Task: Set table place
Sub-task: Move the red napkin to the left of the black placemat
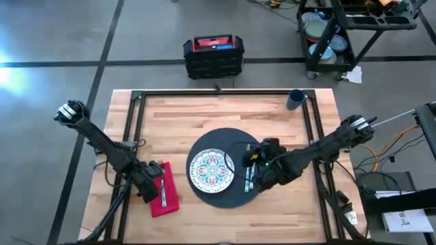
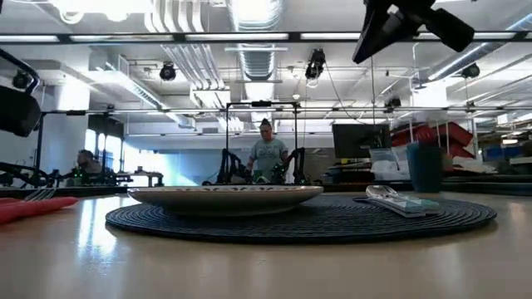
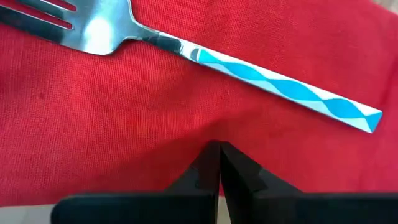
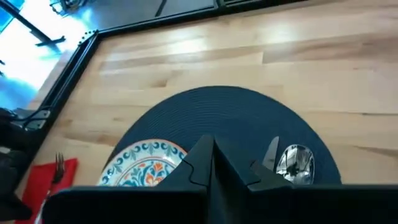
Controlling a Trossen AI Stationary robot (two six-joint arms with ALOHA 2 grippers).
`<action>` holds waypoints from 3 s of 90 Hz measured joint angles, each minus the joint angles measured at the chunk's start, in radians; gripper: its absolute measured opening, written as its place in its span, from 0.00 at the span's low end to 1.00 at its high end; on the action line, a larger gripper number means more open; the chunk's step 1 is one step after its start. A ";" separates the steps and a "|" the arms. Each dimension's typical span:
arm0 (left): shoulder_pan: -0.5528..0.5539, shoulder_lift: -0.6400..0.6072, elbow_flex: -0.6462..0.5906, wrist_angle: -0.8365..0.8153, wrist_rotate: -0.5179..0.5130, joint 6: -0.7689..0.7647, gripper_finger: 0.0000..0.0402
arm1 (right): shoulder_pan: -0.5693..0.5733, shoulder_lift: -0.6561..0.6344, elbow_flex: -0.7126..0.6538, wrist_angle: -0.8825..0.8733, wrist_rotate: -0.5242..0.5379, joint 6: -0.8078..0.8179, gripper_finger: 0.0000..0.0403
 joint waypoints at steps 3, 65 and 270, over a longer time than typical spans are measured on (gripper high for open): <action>0.012 0.000 -0.003 0.002 -0.001 0.011 0.00 | -0.002 0.001 0.001 0.001 -0.001 0.000 0.00; 0.416 -0.014 -0.009 -0.043 0.103 0.427 0.00 | -0.007 0.005 0.002 0.001 -0.018 0.000 0.00; 0.756 0.125 0.136 -0.271 -0.145 0.589 0.00 | -0.004 0.010 -0.001 0.001 -0.035 -0.025 0.00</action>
